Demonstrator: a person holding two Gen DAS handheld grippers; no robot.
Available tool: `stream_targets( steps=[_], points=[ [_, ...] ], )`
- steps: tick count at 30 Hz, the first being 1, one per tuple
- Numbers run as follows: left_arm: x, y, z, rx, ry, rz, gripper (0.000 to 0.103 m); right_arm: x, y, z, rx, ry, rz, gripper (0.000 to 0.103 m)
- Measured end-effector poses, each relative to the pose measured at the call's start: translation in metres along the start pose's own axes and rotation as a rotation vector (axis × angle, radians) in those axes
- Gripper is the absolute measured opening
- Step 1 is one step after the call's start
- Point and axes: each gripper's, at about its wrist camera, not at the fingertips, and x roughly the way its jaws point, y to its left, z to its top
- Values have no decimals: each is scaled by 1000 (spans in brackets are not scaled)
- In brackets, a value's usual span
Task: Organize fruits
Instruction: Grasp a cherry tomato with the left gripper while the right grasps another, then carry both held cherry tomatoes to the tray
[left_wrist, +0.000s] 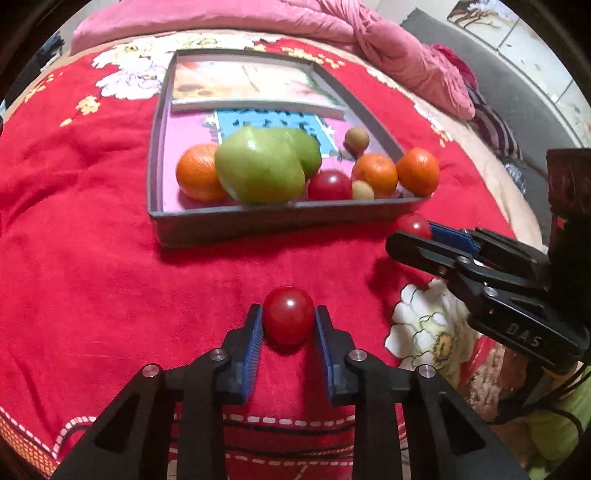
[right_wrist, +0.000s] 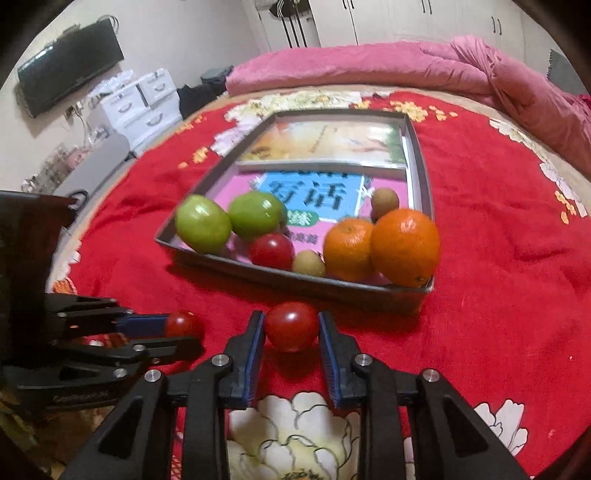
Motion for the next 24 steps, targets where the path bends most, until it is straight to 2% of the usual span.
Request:
stream_targets(
  steps=[8,14,18,24],
  points=[
    [-47,0,21,-27,-120,-11,28,-26,4,16,5,-80,20,30],
    [-71,-10,45,-24,-196,-30,28,-37,5,27,-19,-127,-3,30],
    [-72,-21,57,-4,-214,-35,28,-39,7,31,-40,-144,-20,30],
    [-53,-33,66,22,-190,-23,28,-41,8,37,-70,-163,-49,30]
  ],
)
